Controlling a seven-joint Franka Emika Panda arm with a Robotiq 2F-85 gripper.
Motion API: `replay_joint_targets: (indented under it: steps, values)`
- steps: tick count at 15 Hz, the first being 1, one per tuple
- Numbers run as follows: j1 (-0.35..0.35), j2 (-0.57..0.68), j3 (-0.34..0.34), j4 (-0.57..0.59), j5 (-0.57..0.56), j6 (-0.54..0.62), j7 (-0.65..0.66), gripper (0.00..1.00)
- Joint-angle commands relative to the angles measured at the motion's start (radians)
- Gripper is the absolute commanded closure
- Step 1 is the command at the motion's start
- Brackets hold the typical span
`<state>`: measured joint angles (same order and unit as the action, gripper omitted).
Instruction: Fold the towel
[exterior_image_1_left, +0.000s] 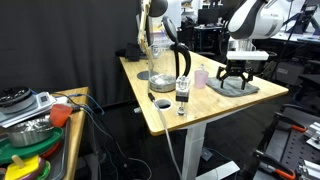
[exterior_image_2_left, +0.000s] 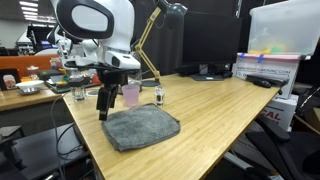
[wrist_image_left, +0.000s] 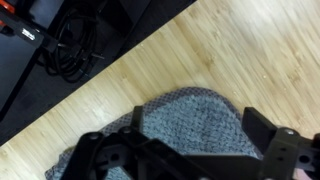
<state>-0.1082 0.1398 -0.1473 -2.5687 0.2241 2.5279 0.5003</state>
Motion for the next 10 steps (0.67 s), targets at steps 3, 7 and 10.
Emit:
replay_joint_targets:
  steps: [3, 7, 10]
  values:
    - [0.007, 0.016, 0.005, -0.014, 0.028, 0.026, 0.010, 0.01]
    - [0.006, 0.033, 0.006, -0.003, 0.042, 0.030, 0.006, 0.01]
    - [0.012, 0.060, 0.004, 0.017, 0.033, 0.073, 0.013, 0.00]
